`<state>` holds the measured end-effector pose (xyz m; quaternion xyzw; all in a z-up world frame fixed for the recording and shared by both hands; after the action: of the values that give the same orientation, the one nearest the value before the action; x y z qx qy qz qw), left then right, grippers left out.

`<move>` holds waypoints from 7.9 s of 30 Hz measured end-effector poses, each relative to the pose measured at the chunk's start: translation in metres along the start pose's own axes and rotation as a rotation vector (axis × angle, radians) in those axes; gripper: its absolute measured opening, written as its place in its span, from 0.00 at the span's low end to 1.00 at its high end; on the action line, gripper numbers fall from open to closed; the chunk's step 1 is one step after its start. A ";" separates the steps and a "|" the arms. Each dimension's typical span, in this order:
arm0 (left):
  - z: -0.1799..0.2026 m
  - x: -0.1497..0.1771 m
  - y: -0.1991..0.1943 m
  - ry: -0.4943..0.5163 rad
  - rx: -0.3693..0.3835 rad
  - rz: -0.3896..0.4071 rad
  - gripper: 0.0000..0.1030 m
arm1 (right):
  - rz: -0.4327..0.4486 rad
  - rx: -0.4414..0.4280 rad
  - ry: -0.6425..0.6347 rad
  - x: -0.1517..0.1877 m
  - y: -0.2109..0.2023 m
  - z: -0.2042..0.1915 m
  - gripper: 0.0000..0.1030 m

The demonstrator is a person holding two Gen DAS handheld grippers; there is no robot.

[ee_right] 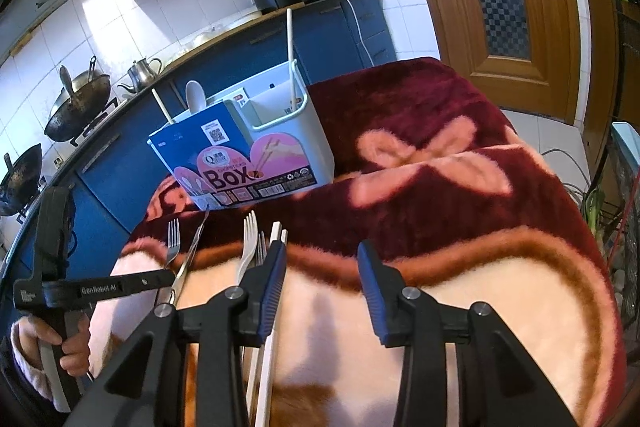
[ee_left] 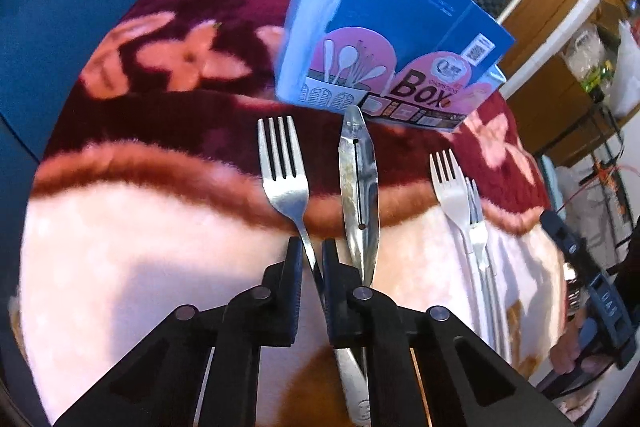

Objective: Organize utensils
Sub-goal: 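Grasp the metal fork by its handle with the left gripper, then lift the metal fork with the left gripper while the right grasps a white plastic knife, then carry fork and knife over the Box holder and open both grippers to drop them, then grasp a metal knife with the left gripper while the right moves toward a white plastic fork, then close the right gripper on the white plastic fork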

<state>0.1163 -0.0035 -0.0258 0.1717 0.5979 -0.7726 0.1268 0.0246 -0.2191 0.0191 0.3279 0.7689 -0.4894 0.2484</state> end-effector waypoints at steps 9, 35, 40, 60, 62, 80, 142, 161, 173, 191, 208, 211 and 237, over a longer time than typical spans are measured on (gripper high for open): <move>-0.015 0.007 -0.007 -0.069 0.077 0.046 0.03 | -0.075 0.018 -0.073 0.005 0.007 -0.014 0.40; -0.024 0.020 -0.051 -0.029 0.102 0.323 0.03 | -0.433 0.071 -0.223 0.012 0.055 -0.046 0.19; -0.021 0.022 -0.053 -0.014 0.088 0.340 0.03 | -0.500 0.066 -0.226 0.004 0.068 -0.046 0.17; -0.018 0.025 -0.056 -0.006 0.040 0.339 0.03 | -0.452 0.021 -0.115 -0.008 0.064 -0.025 0.06; -0.018 0.025 -0.057 -0.005 0.035 0.343 0.03 | -0.423 0.002 -0.091 -0.010 0.059 -0.022 0.06; -0.007 0.014 -0.082 0.011 -0.008 0.417 0.03 | -0.098 -0.135 -0.095 -0.023 0.008 -0.031 0.06; 0.027 -0.114 -0.060 -0.042 -0.068 0.959 0.03 | 0.370 -0.093 -0.287 -0.140 0.026 -0.057 0.06; 0.028 -0.083 -0.068 -0.002 -0.098 0.825 0.26 | 0.256 -0.108 -0.302 -0.132 0.065 -0.053 0.25; 0.025 -0.052 -0.095 0.032 -0.064 0.733 0.29 | 0.332 -0.109 -0.242 -0.113 0.011 -0.065 0.30; 0.037 0.000 -0.082 0.099 -0.074 0.506 0.29 | 0.228 -0.052 -0.150 -0.045 -0.036 -0.045 0.33; 0.048 0.004 -0.023 0.136 -0.115 0.286 0.29 | 0.155 0.039 -0.060 0.004 -0.037 0.005 0.36; 0.052 -0.003 -0.014 0.160 -0.122 0.252 0.29 | 0.151 0.043 -0.051 0.006 -0.038 0.011 0.37; 0.032 -0.036 0.021 0.121 0.051 0.100 0.05 | 0.091 0.062 -0.005 0.016 -0.022 0.023 0.37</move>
<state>0.1541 -0.0405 -0.0219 0.2510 0.5752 -0.7686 0.1245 -0.0006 -0.2430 0.0113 0.3688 0.7370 -0.5019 0.2624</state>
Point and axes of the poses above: each gripper's, at about its wrist camera, not at the fingertips, and y roughly the way its jaws point, z to its right, x to its underside, the point moved 1 cm from there along y, roughly the way its jaws point, and after that the axes turned 6 degrees about -x, right-handed, at the moved point
